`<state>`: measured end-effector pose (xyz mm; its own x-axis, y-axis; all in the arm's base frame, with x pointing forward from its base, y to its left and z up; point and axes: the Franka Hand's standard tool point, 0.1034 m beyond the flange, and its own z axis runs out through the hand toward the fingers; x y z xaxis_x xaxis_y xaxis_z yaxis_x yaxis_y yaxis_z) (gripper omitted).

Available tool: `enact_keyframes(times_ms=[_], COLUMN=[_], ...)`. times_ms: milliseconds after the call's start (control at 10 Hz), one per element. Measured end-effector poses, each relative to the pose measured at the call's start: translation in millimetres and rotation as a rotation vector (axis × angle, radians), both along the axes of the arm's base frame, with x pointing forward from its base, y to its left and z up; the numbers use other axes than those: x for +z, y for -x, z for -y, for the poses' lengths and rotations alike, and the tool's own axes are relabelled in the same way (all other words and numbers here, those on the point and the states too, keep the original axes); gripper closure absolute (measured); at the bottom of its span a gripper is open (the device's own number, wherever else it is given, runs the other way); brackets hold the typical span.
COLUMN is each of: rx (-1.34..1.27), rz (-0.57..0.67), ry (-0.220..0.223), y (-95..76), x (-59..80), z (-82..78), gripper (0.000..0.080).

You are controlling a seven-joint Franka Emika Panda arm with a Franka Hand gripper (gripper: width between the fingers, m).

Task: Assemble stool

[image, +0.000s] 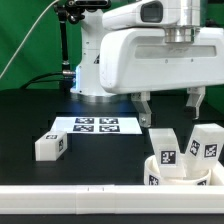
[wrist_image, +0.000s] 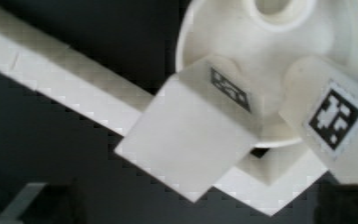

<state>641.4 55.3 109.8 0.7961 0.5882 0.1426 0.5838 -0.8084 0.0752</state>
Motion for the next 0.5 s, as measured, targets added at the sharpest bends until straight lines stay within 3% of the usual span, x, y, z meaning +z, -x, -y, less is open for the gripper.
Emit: enact_keyframes(times_ms=[500], rx=[0.496], rz=[0.005], ry=[0.135], y=[-4.4], x=[-5.6], z=[-6.1], gripper=[0.0151])
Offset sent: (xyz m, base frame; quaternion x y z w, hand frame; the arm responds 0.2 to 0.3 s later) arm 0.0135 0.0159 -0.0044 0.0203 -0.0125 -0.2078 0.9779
